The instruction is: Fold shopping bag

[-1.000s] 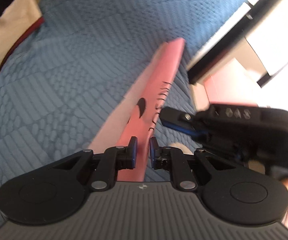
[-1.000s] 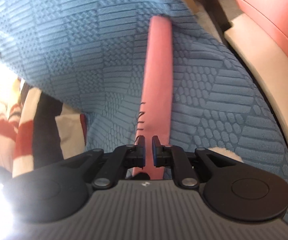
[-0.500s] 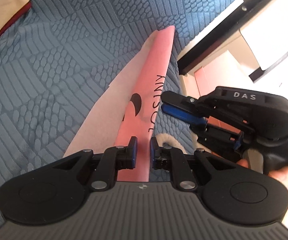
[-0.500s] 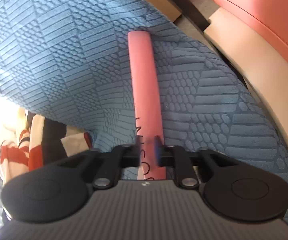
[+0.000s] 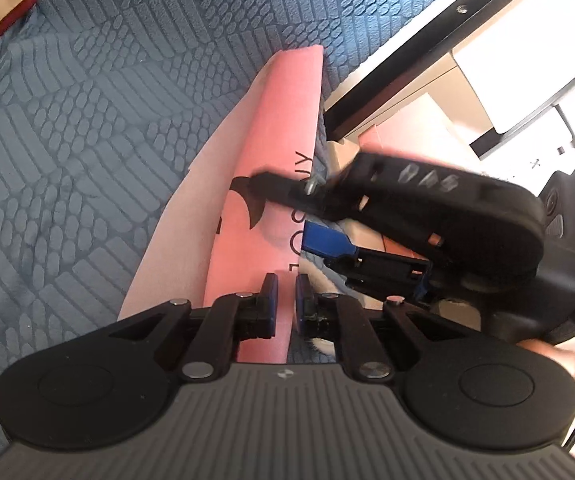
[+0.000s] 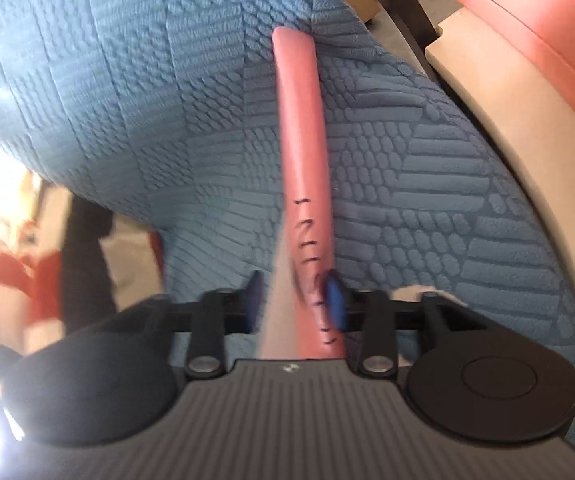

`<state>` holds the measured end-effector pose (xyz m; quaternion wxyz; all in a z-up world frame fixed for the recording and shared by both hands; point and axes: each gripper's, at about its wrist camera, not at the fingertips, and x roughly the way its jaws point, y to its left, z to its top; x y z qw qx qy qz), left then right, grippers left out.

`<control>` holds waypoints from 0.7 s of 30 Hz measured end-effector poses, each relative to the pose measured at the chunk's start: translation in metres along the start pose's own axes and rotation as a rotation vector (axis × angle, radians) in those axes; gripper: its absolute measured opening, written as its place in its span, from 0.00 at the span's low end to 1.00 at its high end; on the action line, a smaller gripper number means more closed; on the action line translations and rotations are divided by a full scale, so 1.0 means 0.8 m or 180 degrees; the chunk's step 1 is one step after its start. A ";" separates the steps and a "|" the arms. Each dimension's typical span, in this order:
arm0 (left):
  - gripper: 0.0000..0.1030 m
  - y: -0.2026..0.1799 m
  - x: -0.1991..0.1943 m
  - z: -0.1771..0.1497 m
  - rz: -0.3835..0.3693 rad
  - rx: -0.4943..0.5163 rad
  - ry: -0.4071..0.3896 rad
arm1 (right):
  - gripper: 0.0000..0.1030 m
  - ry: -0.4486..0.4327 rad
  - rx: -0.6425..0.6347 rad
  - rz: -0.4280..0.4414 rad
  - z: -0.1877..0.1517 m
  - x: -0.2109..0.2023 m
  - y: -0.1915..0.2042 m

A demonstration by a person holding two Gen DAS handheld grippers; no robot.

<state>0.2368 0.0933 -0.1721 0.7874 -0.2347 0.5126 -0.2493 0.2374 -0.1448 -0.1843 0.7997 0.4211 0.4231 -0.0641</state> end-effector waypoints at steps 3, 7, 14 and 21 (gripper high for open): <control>0.11 0.002 -0.002 -0.003 0.0017 -0.0011 0.0006 | 0.06 -0.0036 -0.0180 -0.0192 -0.004 0.001 0.006; 0.12 -0.006 -0.001 -0.003 0.0048 0.0142 0.0015 | 0.05 -0.0089 -0.0263 -0.0316 -0.006 -0.002 0.008; 0.43 -0.029 0.000 -0.008 0.0362 0.0575 -0.0066 | 0.05 -0.0102 -0.0250 -0.0336 -0.009 -0.007 0.004; 0.31 -0.044 0.007 -0.020 0.0541 0.0953 -0.0023 | 0.05 -0.0087 -0.0129 -0.0361 -0.006 -0.006 -0.002</control>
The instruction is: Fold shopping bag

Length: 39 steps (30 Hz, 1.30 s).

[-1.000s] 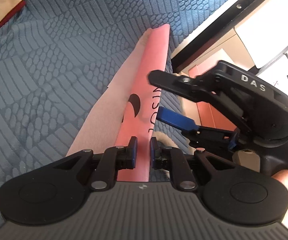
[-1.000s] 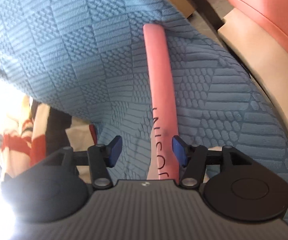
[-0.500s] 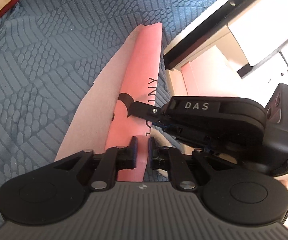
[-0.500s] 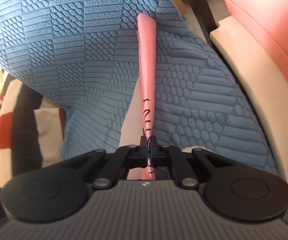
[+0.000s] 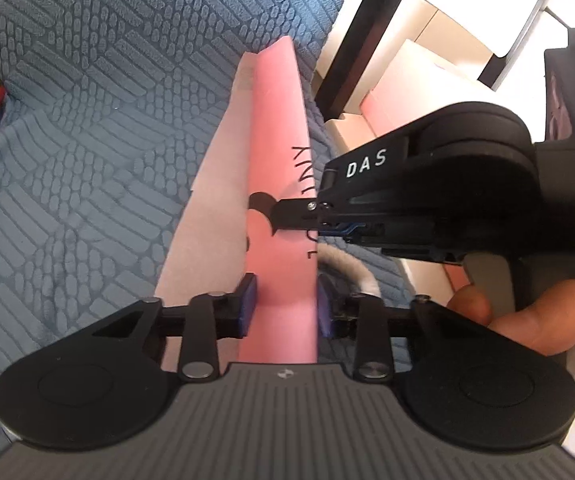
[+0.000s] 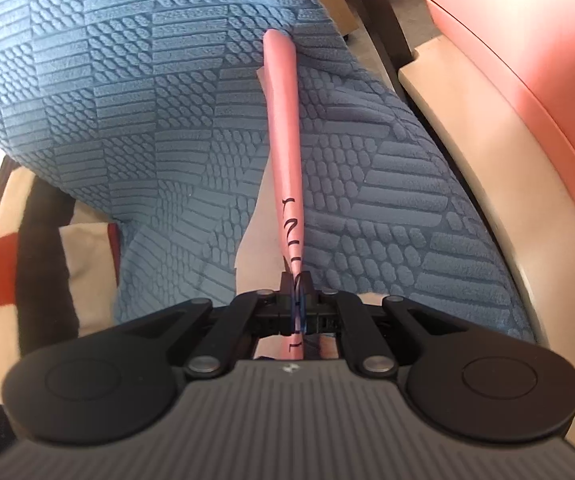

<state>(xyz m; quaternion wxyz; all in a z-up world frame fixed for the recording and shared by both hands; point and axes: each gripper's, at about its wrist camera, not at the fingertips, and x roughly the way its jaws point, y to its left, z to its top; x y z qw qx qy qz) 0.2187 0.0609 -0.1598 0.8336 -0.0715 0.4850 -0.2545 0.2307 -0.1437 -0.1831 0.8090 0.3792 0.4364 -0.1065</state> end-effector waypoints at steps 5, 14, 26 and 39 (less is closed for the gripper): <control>0.15 0.015 -0.005 0.000 -0.0135 -0.0303 -0.0041 | 0.09 0.0005 0.0204 0.0152 0.001 -0.001 -0.011; 0.12 0.091 -0.006 -0.003 -0.0589 -0.1587 -0.0079 | 0.10 -0.0251 -0.0157 0.0348 0.007 -0.028 0.019; 0.10 0.123 -0.001 -0.002 -0.0231 -0.1747 0.0098 | 0.10 0.0083 -0.0148 0.0584 -0.005 0.011 0.023; 0.11 0.125 -0.049 -0.005 -0.0012 -0.1588 -0.0135 | 0.02 0.0372 -0.0129 0.0409 -0.014 0.043 0.014</control>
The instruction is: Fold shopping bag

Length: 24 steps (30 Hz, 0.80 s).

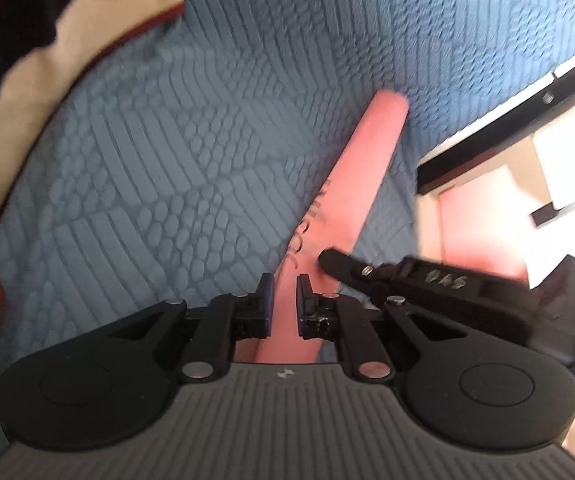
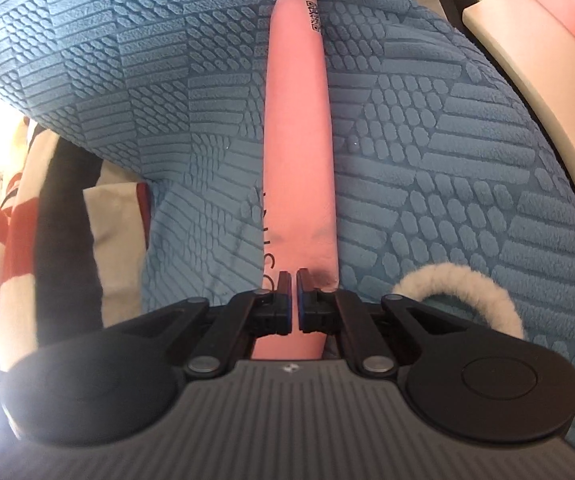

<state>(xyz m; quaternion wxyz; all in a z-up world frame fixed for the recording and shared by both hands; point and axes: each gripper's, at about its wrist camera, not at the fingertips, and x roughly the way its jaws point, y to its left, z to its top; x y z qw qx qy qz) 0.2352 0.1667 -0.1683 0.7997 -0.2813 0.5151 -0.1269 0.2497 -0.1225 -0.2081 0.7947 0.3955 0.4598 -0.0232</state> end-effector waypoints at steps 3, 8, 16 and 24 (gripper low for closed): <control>0.11 -0.002 -0.005 0.006 -0.0120 -0.0006 -0.0085 | 0.02 0.0014 -0.0044 -0.0005 0.000 0.000 0.000; 0.11 -0.015 0.023 0.008 -0.0111 0.0082 -0.0025 | 0.01 0.0009 0.0037 0.0021 -0.001 0.000 -0.003; 0.11 -0.029 0.048 0.003 0.0042 0.0348 0.0099 | 0.00 0.0021 0.0098 0.0060 -0.001 -0.002 -0.007; 0.11 -0.043 0.049 -0.008 0.0306 0.0774 0.0157 | 0.09 -0.0279 -0.0168 0.0112 0.015 -0.021 0.004</control>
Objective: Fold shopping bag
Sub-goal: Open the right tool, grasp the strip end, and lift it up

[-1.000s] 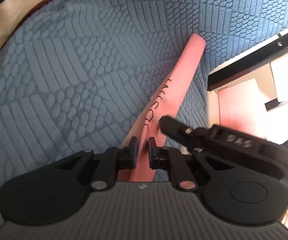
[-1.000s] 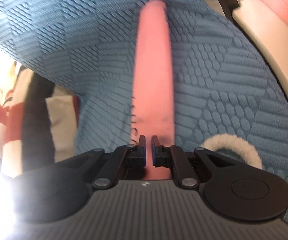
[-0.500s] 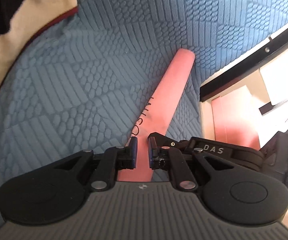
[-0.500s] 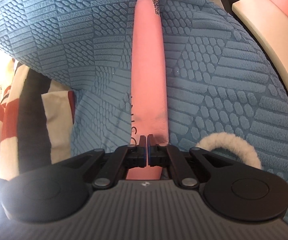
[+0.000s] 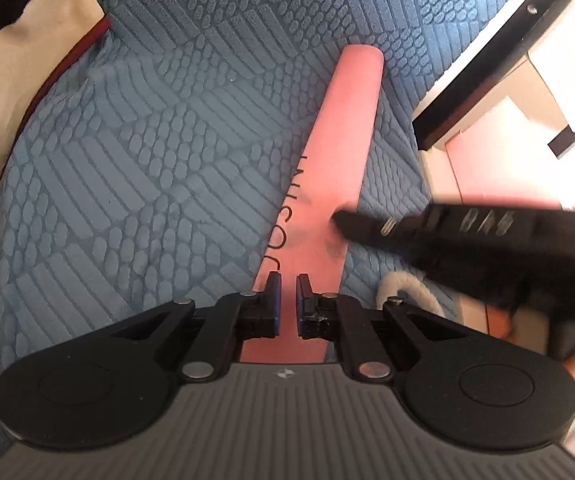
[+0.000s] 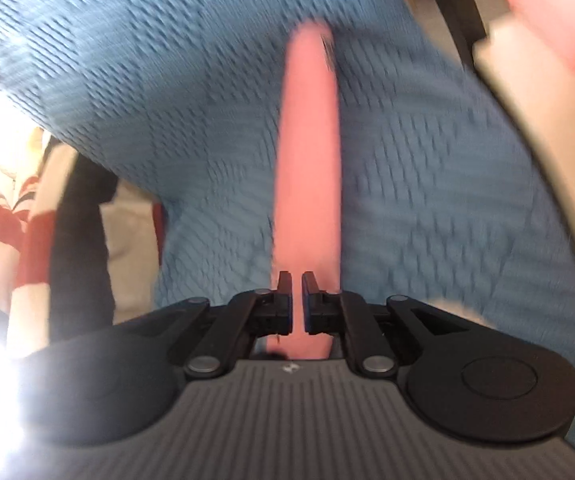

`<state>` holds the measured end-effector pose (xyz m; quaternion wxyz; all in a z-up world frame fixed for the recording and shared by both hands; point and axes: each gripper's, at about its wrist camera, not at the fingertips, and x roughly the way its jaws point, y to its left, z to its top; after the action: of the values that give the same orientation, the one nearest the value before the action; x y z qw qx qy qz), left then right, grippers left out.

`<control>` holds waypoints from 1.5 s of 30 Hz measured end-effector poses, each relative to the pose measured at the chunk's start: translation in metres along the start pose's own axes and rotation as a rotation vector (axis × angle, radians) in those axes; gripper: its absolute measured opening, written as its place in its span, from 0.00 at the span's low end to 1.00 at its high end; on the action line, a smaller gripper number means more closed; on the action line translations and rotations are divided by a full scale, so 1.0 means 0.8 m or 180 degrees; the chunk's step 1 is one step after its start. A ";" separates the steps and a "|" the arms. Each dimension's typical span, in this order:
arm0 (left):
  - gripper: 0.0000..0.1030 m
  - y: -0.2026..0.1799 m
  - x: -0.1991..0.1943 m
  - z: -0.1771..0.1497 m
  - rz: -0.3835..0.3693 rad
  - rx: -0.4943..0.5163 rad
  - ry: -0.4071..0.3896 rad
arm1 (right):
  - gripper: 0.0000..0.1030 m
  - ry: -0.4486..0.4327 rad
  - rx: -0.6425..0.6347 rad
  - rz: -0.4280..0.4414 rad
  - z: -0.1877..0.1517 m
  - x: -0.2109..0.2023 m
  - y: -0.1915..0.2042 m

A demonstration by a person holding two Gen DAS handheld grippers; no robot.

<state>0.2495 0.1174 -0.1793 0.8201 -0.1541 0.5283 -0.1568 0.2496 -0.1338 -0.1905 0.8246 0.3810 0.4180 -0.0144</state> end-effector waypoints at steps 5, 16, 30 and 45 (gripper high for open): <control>0.11 -0.001 0.001 -0.001 0.0018 0.0042 0.0003 | 0.11 -0.0184 -0.0362 -0.0135 0.024 -0.005 0.006; 0.11 -0.002 -0.001 -0.001 0.0000 0.0020 -0.0005 | 0.55 -0.0192 -0.0377 -0.0050 0.078 0.029 -0.011; 0.11 0.004 0.000 -0.003 -0.0071 -0.0082 -0.0014 | 0.55 0.0030 -0.0433 0.0530 0.093 0.072 -0.025; 0.11 0.009 0.001 -0.006 -0.0067 -0.0140 -0.0080 | 0.55 0.0340 -0.0812 0.0951 0.047 0.070 0.001</control>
<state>0.2461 0.1230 -0.1847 0.8214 -0.1796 0.5196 -0.1518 0.3115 -0.1412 -0.2155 0.8357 0.3315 0.3984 0.1813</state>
